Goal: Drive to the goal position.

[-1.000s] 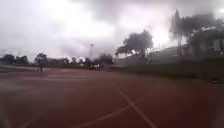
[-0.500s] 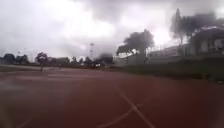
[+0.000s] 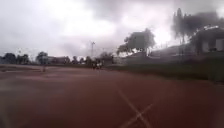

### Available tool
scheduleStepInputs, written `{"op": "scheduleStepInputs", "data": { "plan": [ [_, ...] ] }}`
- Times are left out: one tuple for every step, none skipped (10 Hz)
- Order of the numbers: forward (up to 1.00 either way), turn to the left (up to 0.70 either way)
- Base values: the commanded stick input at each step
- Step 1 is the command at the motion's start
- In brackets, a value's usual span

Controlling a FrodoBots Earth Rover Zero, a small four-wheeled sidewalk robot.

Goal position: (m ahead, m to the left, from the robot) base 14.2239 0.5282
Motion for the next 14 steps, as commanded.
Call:
{"op": "scheduleStepInputs", "data": {
  "plan": [
    [0.5,0.0],
    [0.5,0.0],
    [0.5,0.0],
    [0.5,0.0],
    [0.5,0.0],
    [0.5,0.0],
    [0.5,0.0],
    [0.5,0.0],
    [0.5,0.0],
    [0.5,0.0],
    [0.5,0.0],
    [0.5,0.0],
    [0.5,0.0],
    [0.5,0.0]
  ]
}}
